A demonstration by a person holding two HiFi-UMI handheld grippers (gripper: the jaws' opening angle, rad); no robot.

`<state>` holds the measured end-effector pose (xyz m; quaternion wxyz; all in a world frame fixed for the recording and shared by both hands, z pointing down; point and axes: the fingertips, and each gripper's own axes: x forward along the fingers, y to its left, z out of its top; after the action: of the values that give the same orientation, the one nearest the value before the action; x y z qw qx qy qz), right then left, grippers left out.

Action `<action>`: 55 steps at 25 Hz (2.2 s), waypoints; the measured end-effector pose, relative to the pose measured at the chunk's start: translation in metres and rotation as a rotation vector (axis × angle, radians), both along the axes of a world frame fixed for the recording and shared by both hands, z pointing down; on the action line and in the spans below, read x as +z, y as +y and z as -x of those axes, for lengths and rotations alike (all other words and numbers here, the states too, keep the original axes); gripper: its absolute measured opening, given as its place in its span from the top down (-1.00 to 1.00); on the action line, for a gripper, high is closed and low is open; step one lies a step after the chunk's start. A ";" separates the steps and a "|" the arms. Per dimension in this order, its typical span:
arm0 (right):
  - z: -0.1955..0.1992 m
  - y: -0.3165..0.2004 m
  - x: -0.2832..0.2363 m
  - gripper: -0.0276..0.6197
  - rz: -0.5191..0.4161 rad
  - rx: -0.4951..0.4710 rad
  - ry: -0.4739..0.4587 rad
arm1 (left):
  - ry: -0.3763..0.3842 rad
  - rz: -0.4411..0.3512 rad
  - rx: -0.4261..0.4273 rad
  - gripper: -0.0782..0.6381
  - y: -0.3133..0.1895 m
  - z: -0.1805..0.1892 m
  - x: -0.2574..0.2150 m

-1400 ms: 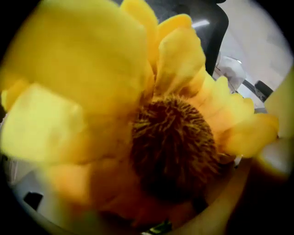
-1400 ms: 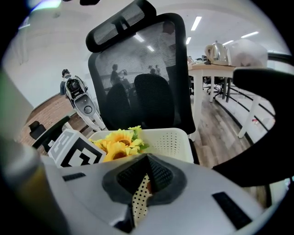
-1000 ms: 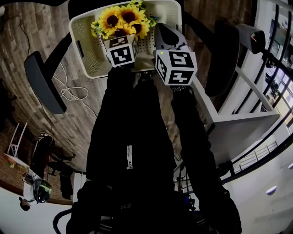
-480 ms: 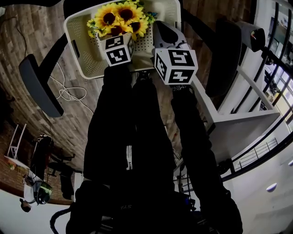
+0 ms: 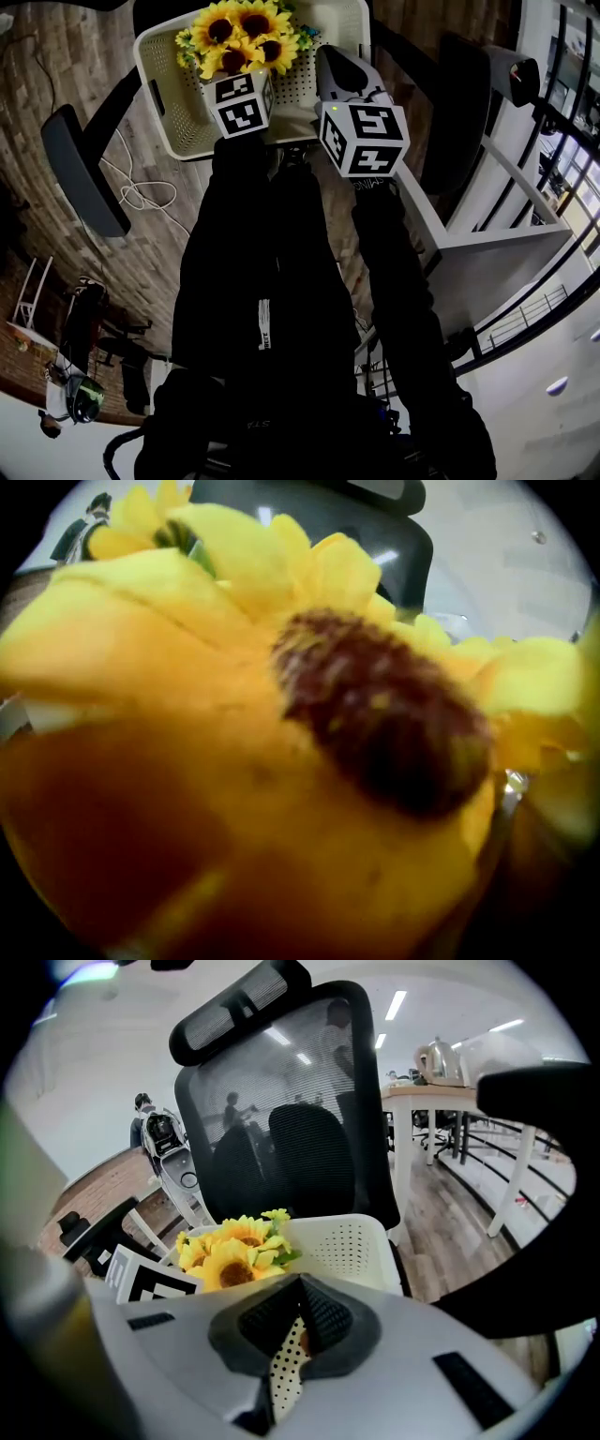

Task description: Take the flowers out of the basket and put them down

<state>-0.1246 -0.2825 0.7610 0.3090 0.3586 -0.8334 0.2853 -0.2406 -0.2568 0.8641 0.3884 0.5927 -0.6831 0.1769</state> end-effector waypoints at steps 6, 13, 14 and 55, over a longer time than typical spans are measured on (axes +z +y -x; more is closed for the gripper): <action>0.000 0.003 -0.002 0.88 -0.005 0.003 -0.008 | -0.020 0.004 0.023 -0.65 -0.001 0.003 0.000; 0.000 0.006 -0.002 0.88 0.003 0.002 -0.025 | 0.036 0.049 0.052 -0.70 -0.005 -0.007 0.014; 0.000 0.006 -0.001 0.88 0.007 0.003 -0.028 | 0.039 0.047 0.047 -0.72 -0.005 -0.007 0.016; -0.020 0.008 -0.029 0.88 -0.020 0.045 -0.051 | -0.055 -0.124 0.028 -0.61 -0.011 0.003 -0.053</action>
<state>-0.1045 -0.2747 0.7323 0.2774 0.3729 -0.8357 0.2928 -0.2434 -0.2675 0.8111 0.3295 0.6200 -0.6947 0.1561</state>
